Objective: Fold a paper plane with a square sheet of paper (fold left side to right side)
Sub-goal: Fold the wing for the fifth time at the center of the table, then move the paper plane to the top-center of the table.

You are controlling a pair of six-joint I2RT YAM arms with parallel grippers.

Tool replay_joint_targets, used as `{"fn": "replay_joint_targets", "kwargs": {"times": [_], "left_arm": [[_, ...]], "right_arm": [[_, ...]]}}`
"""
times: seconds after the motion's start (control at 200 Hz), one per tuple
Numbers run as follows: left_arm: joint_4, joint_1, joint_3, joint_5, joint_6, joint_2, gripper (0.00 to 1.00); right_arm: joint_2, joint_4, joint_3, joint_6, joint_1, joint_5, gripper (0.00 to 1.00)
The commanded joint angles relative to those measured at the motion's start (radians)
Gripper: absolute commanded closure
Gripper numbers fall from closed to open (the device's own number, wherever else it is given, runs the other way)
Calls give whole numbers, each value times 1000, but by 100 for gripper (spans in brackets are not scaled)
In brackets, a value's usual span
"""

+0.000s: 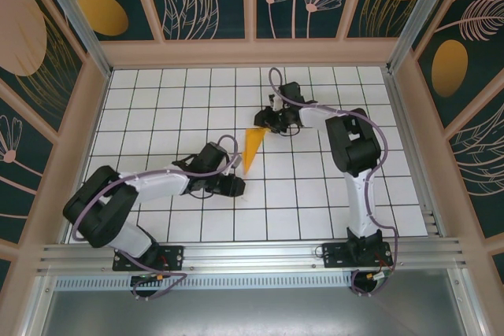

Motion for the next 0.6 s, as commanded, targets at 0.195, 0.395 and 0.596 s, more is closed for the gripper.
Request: {"fn": "replay_joint_targets", "kwargs": {"times": [0.195, 0.395, 0.596], "left_arm": [[-34, -1, 33, -493, -38, -216, 50], [9, -1, 46, -720, -71, -271, 47], [61, -1, 63, -778, -68, -288, 46]], "right_arm": [[-284, -130, -86, -56, 24, 300, 46], [-371, -121, -246, 62, 123, 393, 35], [-337, -75, -324, 143, 184, 327, 40]]}}
